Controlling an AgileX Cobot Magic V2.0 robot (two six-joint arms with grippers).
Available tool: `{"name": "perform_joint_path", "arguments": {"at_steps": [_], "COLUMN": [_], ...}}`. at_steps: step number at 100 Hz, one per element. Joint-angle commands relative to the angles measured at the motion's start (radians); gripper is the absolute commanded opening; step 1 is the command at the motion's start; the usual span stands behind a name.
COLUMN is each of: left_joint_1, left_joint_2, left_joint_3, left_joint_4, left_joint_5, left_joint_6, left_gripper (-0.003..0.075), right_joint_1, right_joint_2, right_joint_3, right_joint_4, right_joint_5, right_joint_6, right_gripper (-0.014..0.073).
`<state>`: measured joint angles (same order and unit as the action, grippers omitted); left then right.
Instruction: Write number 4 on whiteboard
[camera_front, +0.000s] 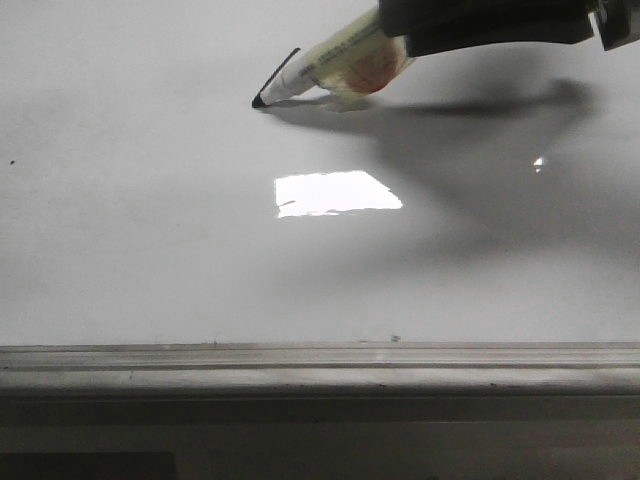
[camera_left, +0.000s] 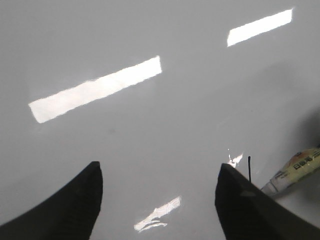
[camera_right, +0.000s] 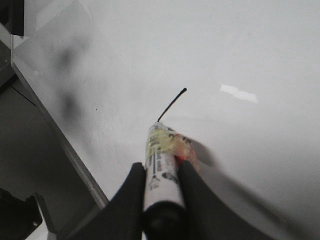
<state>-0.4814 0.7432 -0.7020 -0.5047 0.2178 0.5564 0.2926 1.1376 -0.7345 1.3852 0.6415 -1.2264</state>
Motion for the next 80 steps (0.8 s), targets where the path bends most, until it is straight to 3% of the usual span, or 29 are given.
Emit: {"name": "perform_joint_path", "arguments": {"at_steps": [1,23,37,57,80], "left_joint_1": [0.003,0.003,0.003,0.003,0.003], "left_joint_2": [-0.004,-0.004,-0.004,-0.004,-0.004], "left_joint_3": [-0.028,-0.028,-0.028,-0.028,-0.028], "left_joint_4": [-0.019,-0.019,-0.019,-0.019,-0.019], "left_joint_5": [-0.073,-0.075,-0.090,-0.093,-0.093], "left_joint_6": [-0.011,-0.011,-0.011,-0.011,-0.011], "left_gripper": [0.0440,0.0440,0.0440,0.0440,0.0440], "right_joint_1": [-0.003,-0.003,-0.003,-0.003,-0.003], "right_joint_2": [-0.045,-0.123,-0.165,-0.170,-0.093], "right_joint_3": [-0.028,-0.028,-0.028,-0.029,-0.061], "right_joint_4": [-0.015,-0.280,-0.259,-0.126,-0.107], "right_joint_5": [-0.080,-0.128,-0.081,-0.090,-0.094], "right_joint_6": [0.026,0.269,0.271,0.169,0.123], "right_gripper": [-0.0049,-0.0049,-0.0049,-0.0049,-0.0049]}}
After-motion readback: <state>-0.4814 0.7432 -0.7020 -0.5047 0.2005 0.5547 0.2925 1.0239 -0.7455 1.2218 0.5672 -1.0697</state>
